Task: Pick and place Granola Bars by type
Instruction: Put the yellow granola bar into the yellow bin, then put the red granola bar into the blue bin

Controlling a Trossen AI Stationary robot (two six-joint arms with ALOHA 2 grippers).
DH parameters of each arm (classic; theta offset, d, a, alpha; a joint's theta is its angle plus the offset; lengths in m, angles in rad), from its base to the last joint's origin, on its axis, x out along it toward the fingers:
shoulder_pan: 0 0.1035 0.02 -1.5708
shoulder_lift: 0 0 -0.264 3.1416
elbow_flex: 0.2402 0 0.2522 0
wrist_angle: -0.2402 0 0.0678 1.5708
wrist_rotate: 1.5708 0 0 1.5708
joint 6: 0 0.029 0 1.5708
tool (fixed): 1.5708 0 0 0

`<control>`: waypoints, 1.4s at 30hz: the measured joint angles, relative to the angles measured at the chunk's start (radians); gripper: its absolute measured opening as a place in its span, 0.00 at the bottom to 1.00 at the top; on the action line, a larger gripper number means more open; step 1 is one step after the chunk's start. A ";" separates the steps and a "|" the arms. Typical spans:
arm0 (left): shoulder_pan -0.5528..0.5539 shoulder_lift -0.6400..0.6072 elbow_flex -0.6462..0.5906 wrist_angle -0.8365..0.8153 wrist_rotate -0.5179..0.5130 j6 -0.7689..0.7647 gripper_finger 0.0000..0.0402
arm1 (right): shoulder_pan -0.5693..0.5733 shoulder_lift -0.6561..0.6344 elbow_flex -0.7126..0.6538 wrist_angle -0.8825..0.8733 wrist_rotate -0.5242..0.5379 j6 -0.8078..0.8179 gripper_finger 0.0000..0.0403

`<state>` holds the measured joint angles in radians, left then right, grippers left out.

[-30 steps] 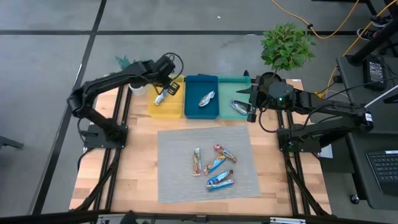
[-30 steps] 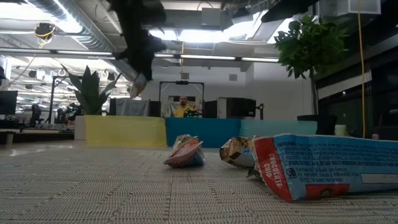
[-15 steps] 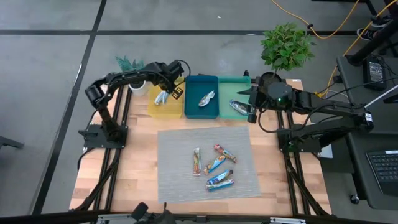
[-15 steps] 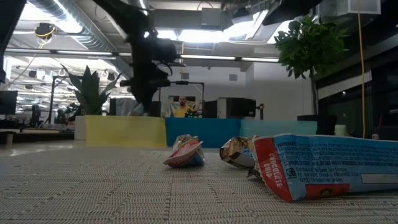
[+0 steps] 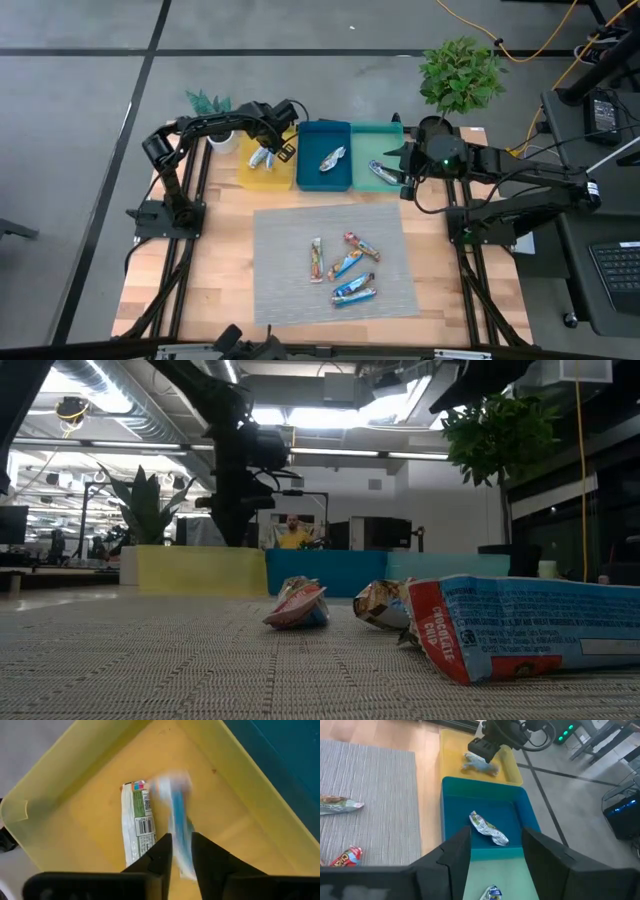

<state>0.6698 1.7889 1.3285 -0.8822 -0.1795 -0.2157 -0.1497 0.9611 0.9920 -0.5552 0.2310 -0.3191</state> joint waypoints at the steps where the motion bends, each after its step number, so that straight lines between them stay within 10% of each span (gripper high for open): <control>1: -0.001 0.000 0.000 0.000 0.000 0.001 0.18 | 0.000 0.000 0.000 0.000 0.000 0.000 0.44; 23: -0.229 -0.347 0.000 0.027 -0.040 -0.159 0.39 | 0.000 0.000 0.000 -0.041 -0.257 -0.158 0.44; 42: -0.723 -0.693 0.000 0.058 -0.486 -0.218 0.37 | 0.080 0.014 0.000 -0.096 -0.301 -0.021 0.44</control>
<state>-0.0534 1.0964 1.3285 -0.8237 -0.6659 -0.4337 -0.0693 0.9753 0.9920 -0.6515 -0.0701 -0.3400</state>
